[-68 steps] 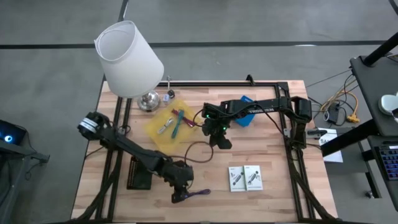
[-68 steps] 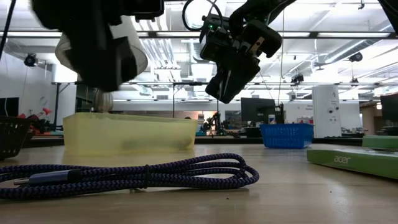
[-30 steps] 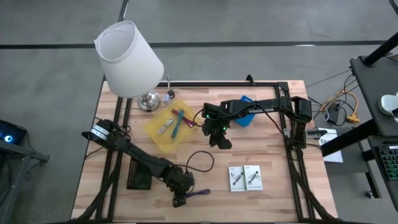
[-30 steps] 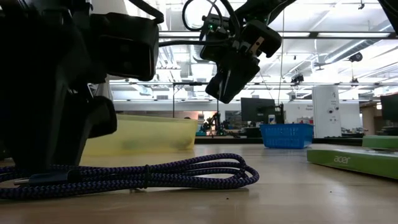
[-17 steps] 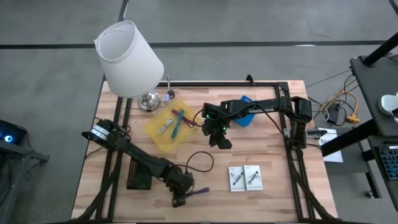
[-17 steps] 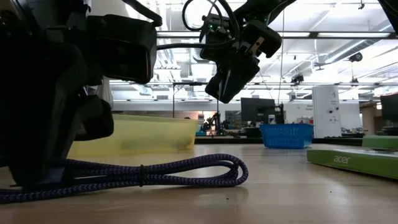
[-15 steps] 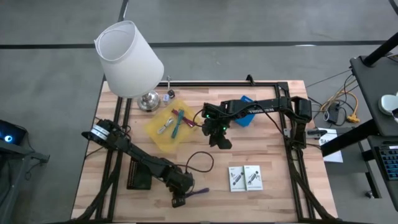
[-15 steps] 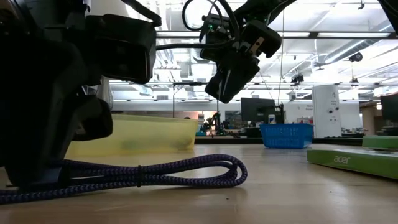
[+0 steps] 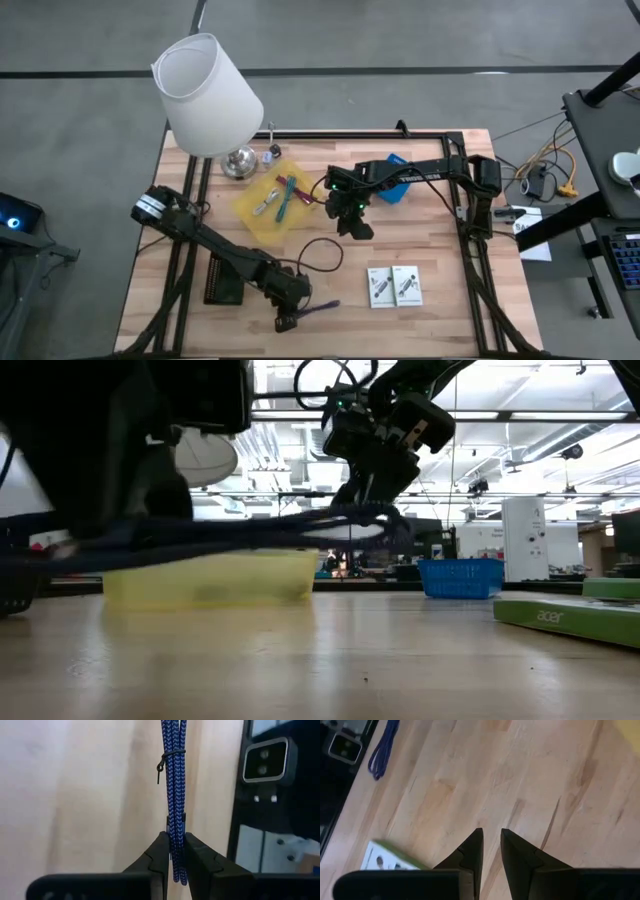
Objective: Pick and place items into bin
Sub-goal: Put the blue charger cable into the yellow bin
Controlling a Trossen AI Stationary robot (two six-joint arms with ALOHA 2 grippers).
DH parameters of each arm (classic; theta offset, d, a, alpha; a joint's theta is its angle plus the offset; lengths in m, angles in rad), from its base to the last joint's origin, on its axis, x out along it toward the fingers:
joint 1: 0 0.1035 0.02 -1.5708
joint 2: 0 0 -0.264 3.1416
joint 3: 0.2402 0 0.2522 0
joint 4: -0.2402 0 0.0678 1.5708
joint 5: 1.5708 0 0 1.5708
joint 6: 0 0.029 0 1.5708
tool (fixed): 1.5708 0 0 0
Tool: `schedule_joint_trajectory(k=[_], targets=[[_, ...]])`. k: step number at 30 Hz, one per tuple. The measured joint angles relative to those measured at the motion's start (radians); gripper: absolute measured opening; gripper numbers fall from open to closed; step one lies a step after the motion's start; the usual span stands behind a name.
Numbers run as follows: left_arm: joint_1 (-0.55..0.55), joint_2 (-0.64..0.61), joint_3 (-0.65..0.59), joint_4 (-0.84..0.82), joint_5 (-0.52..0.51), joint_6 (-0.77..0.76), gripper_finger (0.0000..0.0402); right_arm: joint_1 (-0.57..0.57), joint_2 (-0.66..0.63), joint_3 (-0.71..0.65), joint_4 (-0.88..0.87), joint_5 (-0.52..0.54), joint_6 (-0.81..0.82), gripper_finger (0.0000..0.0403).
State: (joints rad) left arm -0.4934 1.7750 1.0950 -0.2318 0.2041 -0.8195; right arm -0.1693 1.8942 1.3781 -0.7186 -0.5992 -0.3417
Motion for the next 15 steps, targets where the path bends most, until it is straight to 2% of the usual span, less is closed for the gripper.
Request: schedule_joint_trajectory(k=[4,10,15], targets=[[0.021,-0.041,0.0,-0.018,-0.039,0.019,0.0026,-0.016,0.0,0.0,-0.036,0.0,-0.016,0.0056],[0.073,-0.133,0.0,-0.154,-0.12,0.025,0.0026,-0.048,0.0,0.0,-0.094,0.0,-0.002,0.0056],[0.108,-0.239,-0.002,-0.365,-0.288,0.022,0.0026,-0.064,0.0,0.0,-0.115,0.0,0.015,0.0057]])
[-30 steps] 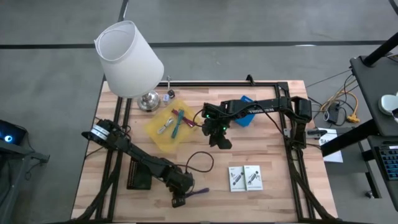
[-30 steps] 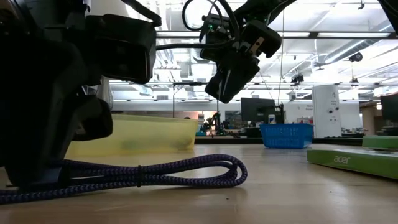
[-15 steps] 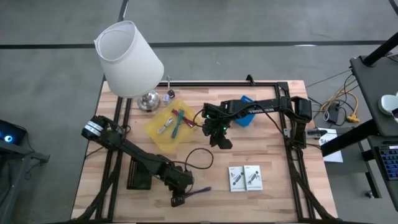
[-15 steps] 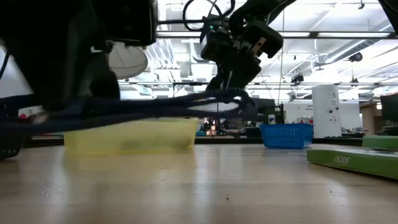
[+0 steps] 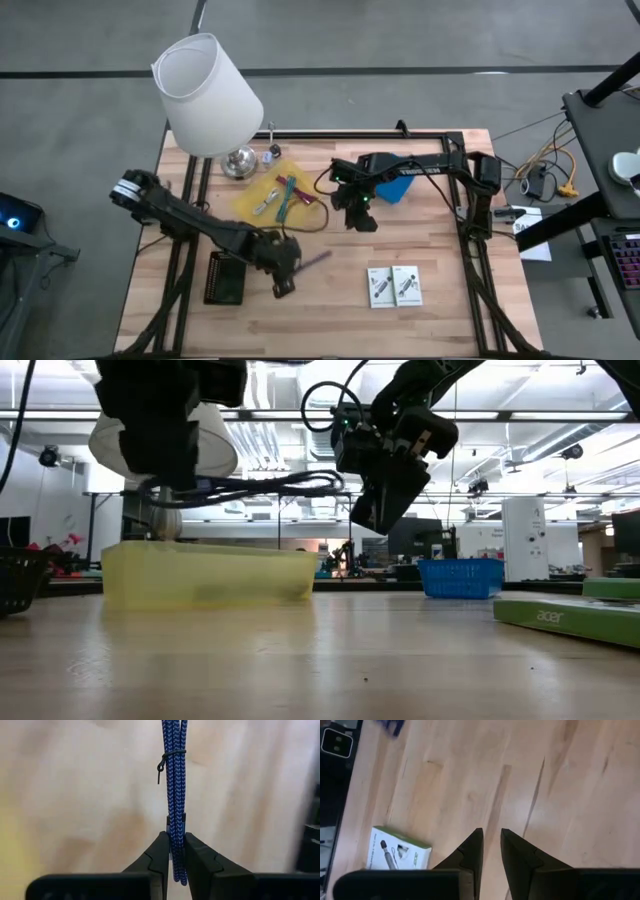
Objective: Pick and place items into bin
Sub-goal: Put the blue charger cable into the yellow bin
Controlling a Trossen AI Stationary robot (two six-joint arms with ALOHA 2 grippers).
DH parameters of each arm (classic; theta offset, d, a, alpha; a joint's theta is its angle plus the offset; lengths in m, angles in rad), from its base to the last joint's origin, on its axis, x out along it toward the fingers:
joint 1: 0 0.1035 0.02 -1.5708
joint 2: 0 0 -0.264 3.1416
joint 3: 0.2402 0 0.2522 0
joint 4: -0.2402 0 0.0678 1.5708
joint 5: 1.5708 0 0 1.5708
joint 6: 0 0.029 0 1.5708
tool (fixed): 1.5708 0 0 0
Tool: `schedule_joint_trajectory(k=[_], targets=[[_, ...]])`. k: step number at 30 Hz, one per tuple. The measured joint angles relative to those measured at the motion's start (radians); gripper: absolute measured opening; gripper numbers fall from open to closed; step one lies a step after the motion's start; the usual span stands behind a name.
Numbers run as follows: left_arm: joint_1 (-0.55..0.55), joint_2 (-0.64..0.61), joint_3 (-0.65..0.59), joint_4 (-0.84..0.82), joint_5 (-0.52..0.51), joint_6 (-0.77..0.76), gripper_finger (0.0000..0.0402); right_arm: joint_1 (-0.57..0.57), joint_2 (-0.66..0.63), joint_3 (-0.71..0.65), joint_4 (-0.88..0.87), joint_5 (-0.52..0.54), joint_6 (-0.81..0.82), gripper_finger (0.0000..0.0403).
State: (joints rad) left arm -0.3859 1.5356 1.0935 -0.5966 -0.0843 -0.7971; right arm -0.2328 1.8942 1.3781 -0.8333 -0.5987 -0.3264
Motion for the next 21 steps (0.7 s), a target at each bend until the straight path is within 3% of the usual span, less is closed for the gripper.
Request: schedule_joint_trajectory(k=[5,9,14,21], targets=[[0.024,-0.108,-0.004,-0.213,-0.25,-0.027,0.0026,0.001,0.0,0.0,0.0,0.0,0.012,0.0057],[0.063,-0.164,-0.009,-0.329,-0.383,-0.094,0.0027,0.001,0.0,0.0,0.001,0.0,0.021,0.0056],[0.126,-0.186,-0.014,-0.46,-0.485,-0.176,0.0027,0.001,0.0,0.0,0.002,0.0,0.022,0.0057],[0.204,-0.171,-0.024,-0.484,-0.503,-0.191,0.0027,0.001,0.0,0.0,0.005,-0.001,0.021,0.0057]])
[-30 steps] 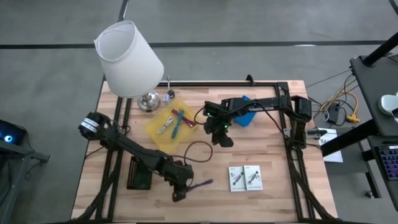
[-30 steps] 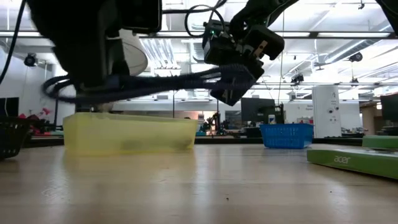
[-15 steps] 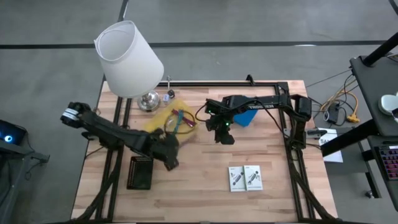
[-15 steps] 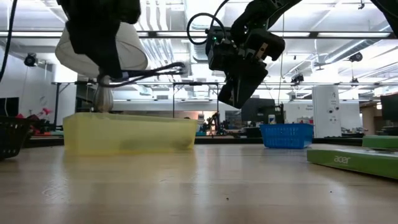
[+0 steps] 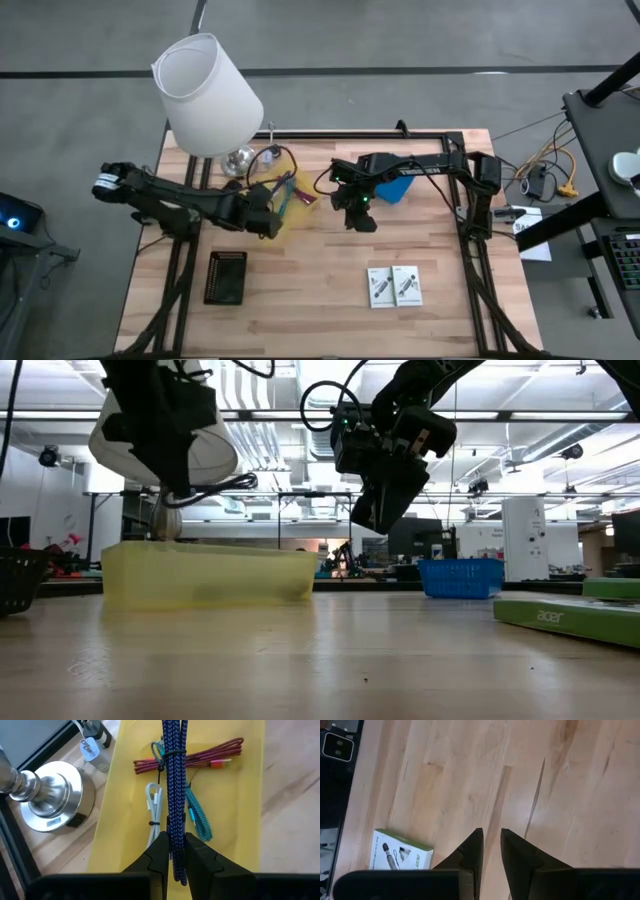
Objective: Pick and place items into bin
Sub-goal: Put the blue charger cable into the yellow bin, then put the right card reader box into the blue bin
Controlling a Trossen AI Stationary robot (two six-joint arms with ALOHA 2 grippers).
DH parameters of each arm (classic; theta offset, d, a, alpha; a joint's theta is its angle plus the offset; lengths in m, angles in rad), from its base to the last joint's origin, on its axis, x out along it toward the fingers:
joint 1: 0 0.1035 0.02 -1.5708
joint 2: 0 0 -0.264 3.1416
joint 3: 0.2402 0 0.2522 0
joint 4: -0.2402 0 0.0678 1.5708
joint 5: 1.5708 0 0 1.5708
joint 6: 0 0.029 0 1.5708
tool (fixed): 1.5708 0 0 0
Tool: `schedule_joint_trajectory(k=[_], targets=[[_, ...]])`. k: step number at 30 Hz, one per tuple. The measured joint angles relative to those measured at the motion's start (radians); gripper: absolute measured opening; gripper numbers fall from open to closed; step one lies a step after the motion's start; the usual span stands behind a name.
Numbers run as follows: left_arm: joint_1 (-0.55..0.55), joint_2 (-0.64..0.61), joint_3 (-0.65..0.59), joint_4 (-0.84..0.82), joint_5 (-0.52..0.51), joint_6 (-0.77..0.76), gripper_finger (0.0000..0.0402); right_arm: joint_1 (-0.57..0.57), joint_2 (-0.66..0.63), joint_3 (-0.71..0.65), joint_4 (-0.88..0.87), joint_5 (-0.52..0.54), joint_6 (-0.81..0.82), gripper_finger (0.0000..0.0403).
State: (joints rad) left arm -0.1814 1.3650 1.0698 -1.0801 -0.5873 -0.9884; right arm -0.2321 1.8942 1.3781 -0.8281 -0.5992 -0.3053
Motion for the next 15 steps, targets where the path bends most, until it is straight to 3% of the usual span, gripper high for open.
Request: schedule_joint_trajectory(k=[6,15], targets=[[0.025,0.002,-0.026,0.004,0.0,0.057,0.0043,0.0,0.0,0.0,0.001,0.0,-0.001,0.0057],[0.027,-0.004,-0.042,0.003,0.0,0.055,0.0165,0.0,0.0,0.0,0.005,0.0,-0.013,0.0057]])
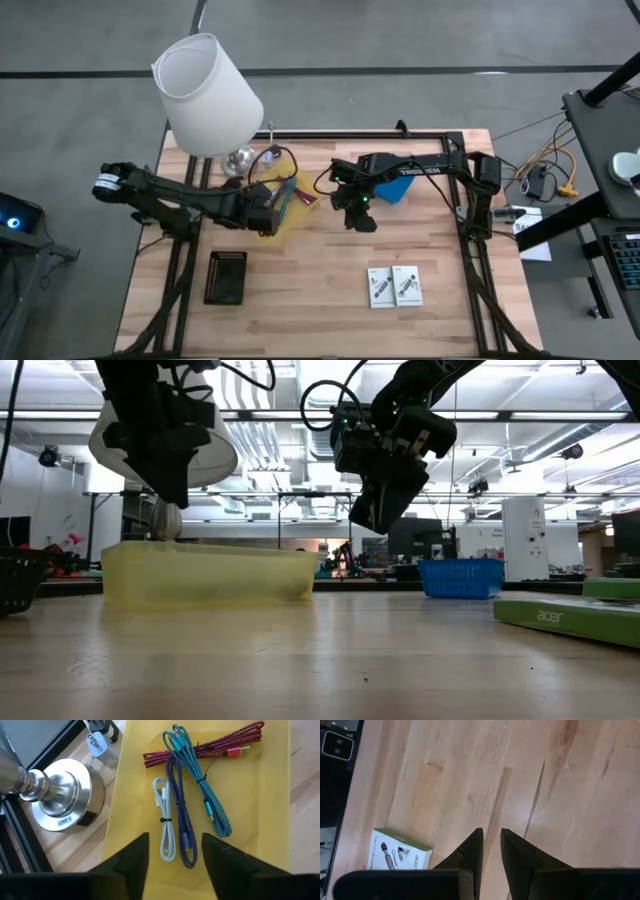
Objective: Pick and place items into bin
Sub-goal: Put the right card reader box into the blue bin
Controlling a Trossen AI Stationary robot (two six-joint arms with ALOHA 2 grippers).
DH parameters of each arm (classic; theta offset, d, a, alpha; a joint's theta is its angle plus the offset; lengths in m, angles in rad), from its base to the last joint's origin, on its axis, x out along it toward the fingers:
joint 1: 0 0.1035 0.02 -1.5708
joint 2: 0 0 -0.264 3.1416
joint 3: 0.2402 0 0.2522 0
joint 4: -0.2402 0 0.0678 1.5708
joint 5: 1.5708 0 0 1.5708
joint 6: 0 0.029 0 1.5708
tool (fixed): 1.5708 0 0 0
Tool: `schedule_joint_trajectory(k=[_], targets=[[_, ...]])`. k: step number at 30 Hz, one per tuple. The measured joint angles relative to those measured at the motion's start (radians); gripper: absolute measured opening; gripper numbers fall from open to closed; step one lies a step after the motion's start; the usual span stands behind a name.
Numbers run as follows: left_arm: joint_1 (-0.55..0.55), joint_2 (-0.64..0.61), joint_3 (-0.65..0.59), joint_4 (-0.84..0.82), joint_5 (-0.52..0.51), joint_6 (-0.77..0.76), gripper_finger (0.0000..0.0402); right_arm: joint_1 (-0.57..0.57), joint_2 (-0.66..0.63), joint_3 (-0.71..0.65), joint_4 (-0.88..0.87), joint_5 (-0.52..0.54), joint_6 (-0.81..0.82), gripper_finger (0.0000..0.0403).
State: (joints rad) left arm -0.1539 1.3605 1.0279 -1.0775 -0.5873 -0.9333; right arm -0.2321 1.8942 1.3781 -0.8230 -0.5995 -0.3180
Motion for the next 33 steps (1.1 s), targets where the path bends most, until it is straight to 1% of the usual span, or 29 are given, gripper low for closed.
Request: schedule_joint_trajectory(k=[2,4,9,12,14,21,24,28,30,31,33], targets=[[0.001,-0.001,0.006,0.001,0.0,-0.003,0.0188,0.0,0.0,0.0,0.0,0.0,0.0,0.0057],[0.002,-0.004,0.016,0.007,0.0,-0.014,0.0201,0.0,0.0,0.0,0.0,0.0,0.0,0.0057],[0.002,-0.015,0.028,0.079,-0.007,-0.029,0.0207,0.0,0.0,0.0,0.0,-0.001,0.001,0.0057],[0.002,-0.026,0.028,0.157,-0.048,-0.017,0.0207,0.0,0.0,0.0,0.0,-0.003,0.004,0.0057],[0.002,-0.034,0.028,0.223,-0.066,0.034,0.0207,0.0,-0.001,0.0,0.0,-0.007,0.004,0.0056],[0.001,-0.075,0.028,0.547,-0.074,0.334,0.0207,0.02,-0.057,0.0,0.0,-0.055,0.003,0.0057],[0.002,-0.1,0.028,0.651,-0.074,0.404,0.0207,0.039,-0.112,0.0,0.007,-0.055,0.004,0.0056],[0.002,-0.14,0.028,0.71,-0.073,0.463,0.0207,0.07,-0.219,0.0,0.051,-0.053,0.033,0.0056],[0.002,-0.163,0.028,0.702,-0.074,0.48,0.0207,0.091,-0.272,-0.001,0.101,-0.025,0.077,0.0056],[0.002,-0.173,0.027,0.705,-0.074,0.488,0.0207,0.101,-0.305,-0.003,0.132,0.018,0.107,0.0056],[0.002,-0.195,0.018,0.7,-0.073,0.506,0.0207,0.124,-0.359,-0.004,0.19,0.147,0.207,0.0056]])
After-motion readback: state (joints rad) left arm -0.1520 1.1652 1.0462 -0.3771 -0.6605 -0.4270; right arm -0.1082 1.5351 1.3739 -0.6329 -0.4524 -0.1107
